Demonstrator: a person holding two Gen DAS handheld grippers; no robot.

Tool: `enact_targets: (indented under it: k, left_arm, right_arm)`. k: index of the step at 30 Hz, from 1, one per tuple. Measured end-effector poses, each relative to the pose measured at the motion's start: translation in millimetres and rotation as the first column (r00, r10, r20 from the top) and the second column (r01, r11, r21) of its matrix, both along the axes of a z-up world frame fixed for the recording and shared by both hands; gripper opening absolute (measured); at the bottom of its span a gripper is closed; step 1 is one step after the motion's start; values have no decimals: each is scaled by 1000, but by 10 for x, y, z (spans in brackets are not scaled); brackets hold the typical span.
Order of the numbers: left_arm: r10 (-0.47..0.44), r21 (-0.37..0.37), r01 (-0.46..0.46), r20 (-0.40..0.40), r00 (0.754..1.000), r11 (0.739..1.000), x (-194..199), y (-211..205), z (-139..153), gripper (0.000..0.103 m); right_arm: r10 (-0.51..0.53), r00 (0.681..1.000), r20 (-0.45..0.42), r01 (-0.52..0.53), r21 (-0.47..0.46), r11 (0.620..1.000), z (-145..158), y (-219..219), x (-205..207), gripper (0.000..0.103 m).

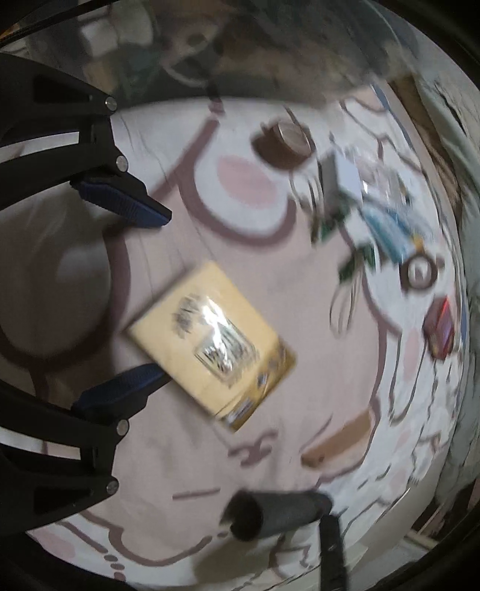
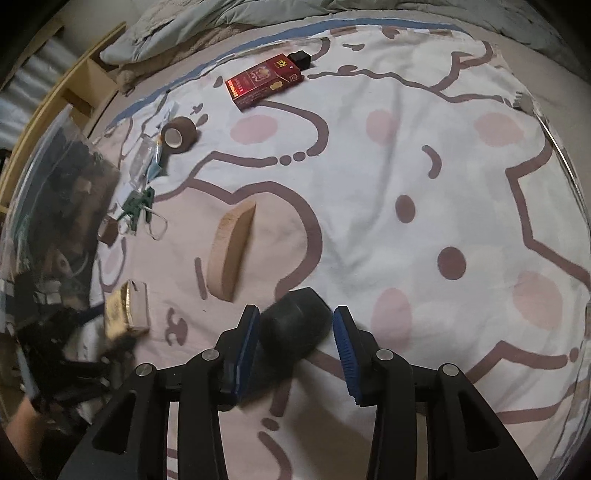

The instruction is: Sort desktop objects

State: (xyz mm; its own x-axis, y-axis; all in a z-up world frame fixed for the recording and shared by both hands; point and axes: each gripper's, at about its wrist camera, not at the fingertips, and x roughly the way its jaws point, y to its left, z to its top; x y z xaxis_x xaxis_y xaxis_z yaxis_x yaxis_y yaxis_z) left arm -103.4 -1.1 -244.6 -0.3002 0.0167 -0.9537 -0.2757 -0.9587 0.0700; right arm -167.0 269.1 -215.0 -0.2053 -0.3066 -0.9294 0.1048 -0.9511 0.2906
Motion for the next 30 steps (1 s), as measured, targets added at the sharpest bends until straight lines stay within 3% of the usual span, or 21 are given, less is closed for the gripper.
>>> enact_targets:
  k: [5, 6, 7, 9, 12, 15, 19, 26, 30]
  left_arm:
    - [124, -21, -124, -1, 992, 992, -79, -248, -16, 77]
    - [135, -2, -135, 10, 991, 991, -79, -278, -11, 77]
    - [138, 24, -139, 19, 990, 990, -69, -299, 7, 77]
    - [133, 53, -134, 22, 991, 990, -45, -301, 54, 77]
    - [110, 90, -111, 16, 994, 990, -26, -238, 152, 78]
    - [114, 128, -113, 3, 994, 985, -18, -184, 209, 91]
    - [130, 185, -135, 37, 991, 973, -44, -83, 197, 91]
    - [160, 190, -172, 75, 984, 967, -192, 48, 57, 92]
    - [174, 187, -186, 78, 982, 965, -259, 108, 22, 92]
  right_arm:
    - [39, 998, -50, -35, 81, 996, 64, -100, 37, 42]
    - [53, 997, -62, -47, 87, 995, 87, -127, 52, 45]
    - [78, 994, -80, -70, 98, 993, 123, -164, 83, 61]
    - [139, 982, -124, -123, 129, 984, 210, -264, 180, 74]
    - [258, 951, -169, -229, 175, 958, 287, -449, 342, 74]
    - [365, 911, -193, -310, 265, 913, 275, -636, 510, 74]
    - [452, 870, -199, -367, 352, 861, 204, -819, 699, 74]
    - [597, 790, -138, -450, 530, 719, -98, -1069, 948, 74]
    - [610, 782, -128, -419, 617, 666, -233, -1094, 937, 74]
